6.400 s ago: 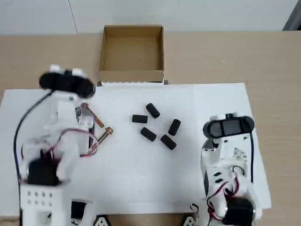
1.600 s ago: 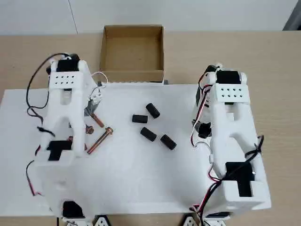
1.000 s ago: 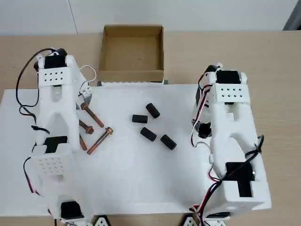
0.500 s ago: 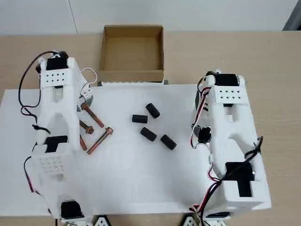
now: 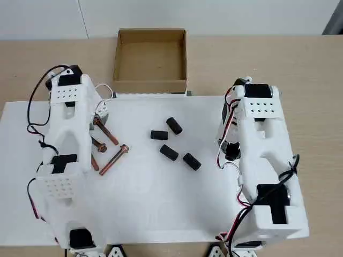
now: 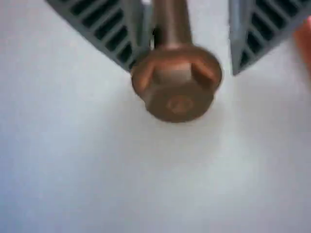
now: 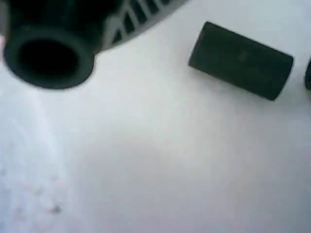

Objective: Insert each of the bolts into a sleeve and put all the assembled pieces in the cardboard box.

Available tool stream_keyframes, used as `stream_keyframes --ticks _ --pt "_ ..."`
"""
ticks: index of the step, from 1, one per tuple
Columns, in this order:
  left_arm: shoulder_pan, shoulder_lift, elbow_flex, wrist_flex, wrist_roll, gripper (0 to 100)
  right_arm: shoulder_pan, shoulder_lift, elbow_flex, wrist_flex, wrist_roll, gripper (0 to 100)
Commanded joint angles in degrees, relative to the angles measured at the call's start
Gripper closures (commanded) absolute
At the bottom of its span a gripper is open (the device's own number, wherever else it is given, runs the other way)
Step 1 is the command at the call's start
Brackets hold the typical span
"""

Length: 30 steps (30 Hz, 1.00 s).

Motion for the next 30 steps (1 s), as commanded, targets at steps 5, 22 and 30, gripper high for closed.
stream_keyframes --ticks 5,22,30 --pt "0.2 -0.4 2.7 -4.0 -0.5 89 0.3 -2.8 -0.2 -0.4 -0.5 99.6" --pt "0.2 3.6 2.3 -1.3 -0.5 100 0.3 -3.1 -0.2 0.0 -0.5 99.6" --pt "0.3 0.6 2.3 1.0 -0.6 100 0.1 -4.0 -0.5 0.1 -0.6 99.6"
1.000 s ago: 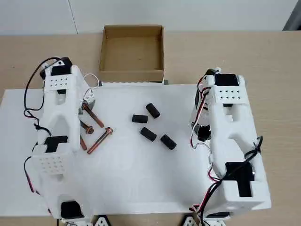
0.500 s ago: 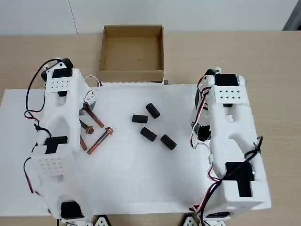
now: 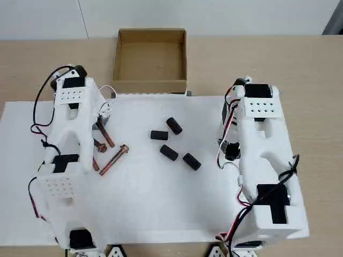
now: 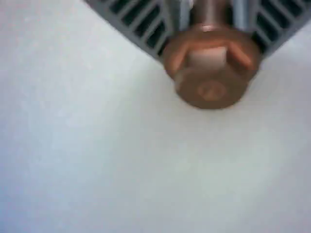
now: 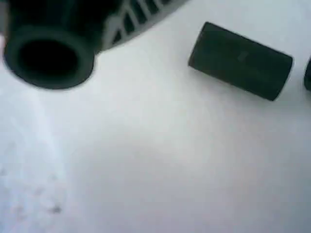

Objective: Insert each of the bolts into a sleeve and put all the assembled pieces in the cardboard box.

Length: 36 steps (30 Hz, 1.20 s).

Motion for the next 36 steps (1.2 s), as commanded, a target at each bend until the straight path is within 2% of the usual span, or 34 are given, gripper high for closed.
stream_keyframes --ticks 1,16,23,27,32,36 --pt "-0.4 -2.7 0.7 3.7 -0.4 100 0.1 -5.0 -0.5 0.3 -0.6 99.6" --pt "8.5 -32.4 0.8 5.5 -8.3 100 -5.1 -29.7 -0.3 0.8 -0.4 99.5" --pt "9.2 -43.6 1.0 12.6 -15.9 100 -5.2 -39.4 0.3 2.8 0.2 99.5" --pt "10.1 -49.9 1.1 17.6 -19.4 100 -5.3 -46.5 4.0 2.8 4.7 99.5" --pt "10.7 -58.4 3.1 17.5 -24.0 100 -5.3 -56.9 11.3 2.1 9.5 99.6" --pt "13.9 -65.3 10.9 17.0 -27.0 100 -5.3 -63.2 17.1 2.0 12.0 99.6"
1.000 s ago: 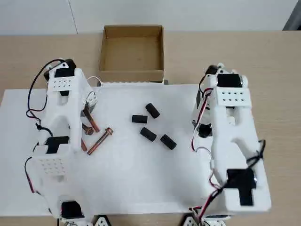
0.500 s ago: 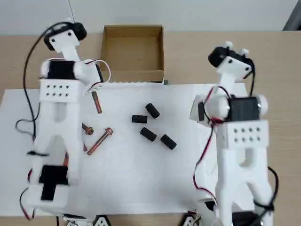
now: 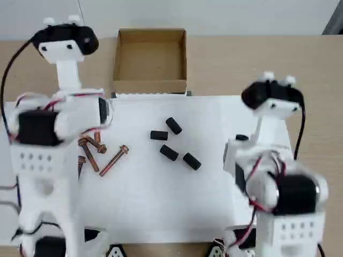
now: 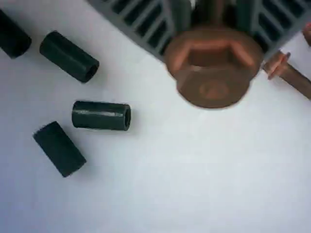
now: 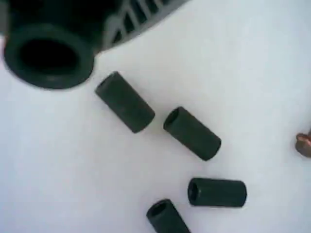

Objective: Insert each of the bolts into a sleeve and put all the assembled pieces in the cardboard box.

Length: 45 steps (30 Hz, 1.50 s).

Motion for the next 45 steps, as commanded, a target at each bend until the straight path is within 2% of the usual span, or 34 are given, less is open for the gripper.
stream_keyframes --ticks 1,11,14,17,29,33,36,40,45 --pt "2.5 -7.9 6.5 -1.4 -1.6 100 -0.3 -5.5 3.3 -0.7 2.6 99.6" --pt "3.2 -34.3 39.6 -25.9 -1.2 100 -0.4 -14.5 20.9 -17.2 3.8 99.6" --pt "3.2 -41.8 47.5 -31.3 -1.1 100 -3.1 -16.0 25.7 -21.8 3.8 99.5" --pt "3.2 -48.9 53.8 -35.3 2.1 100 -8.0 -17.6 30.2 -26.0 3.8 99.5" --pt "3.3 -74.5 72.3 -45.5 15.4 100 -23.9 -29.2 47.4 -43.7 3.9 99.5" --pt "3.3 -80.2 75.5 -46.7 17.0 100 -27.3 -34.7 53.4 -47.9 7.6 99.5" --pt "5.6 -79.5 75.0 -45.8 18.9 100 -29.8 -39.9 57.8 -50.5 10.5 99.5" --pt "12.0 -79.5 74.7 -45.7 23.6 100 -34.6 -47.3 62.9 -51.6 15.3 99.6" --pt "16.8 -79.5 74.7 -45.8 24.5 100 -37.8 -49.6 65.1 -51.6 18.1 99.6"
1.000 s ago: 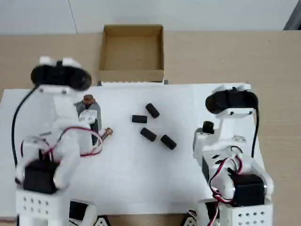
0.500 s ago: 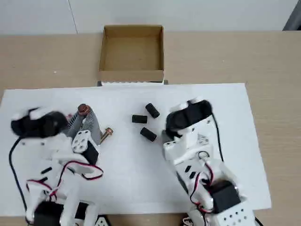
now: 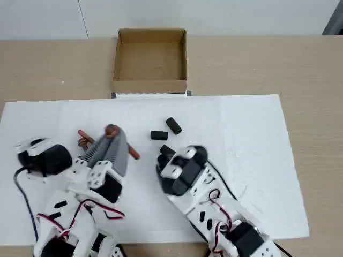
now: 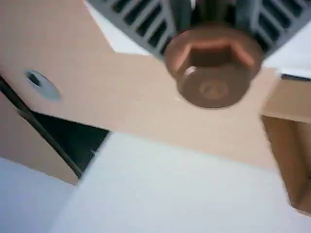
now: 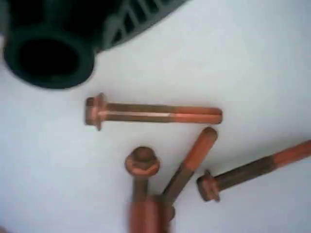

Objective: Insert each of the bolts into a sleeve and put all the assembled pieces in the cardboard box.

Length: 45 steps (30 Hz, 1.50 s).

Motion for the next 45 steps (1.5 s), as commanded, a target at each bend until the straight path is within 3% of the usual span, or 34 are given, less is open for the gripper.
stream_keyframes --ticks 1,9,15,29,45 --pt "1.7 -0.6 -0.9 -1.1 0.5 100 -1.3 -0.7 -0.4 -1.9 1.5 99.6" --pt "2.0 -0.6 -0.8 -2.5 0.5 100 -1.4 -0.7 -0.1 -2.0 1.6 99.6" --pt "6.9 -0.6 0.7 -3.2 0.5 100 -1.4 -0.8 -0.2 -5.2 2.2 99.6" --pt "7.4 -0.6 4.1 -7.6 0.5 100 -4.3 -0.8 -0.3 -5.3 4.4 99.6" --pt "7.4 -0.6 4.2 -1.7 0.3 100 -2.2 -0.8 -0.4 -5.4 4.4 99.6"
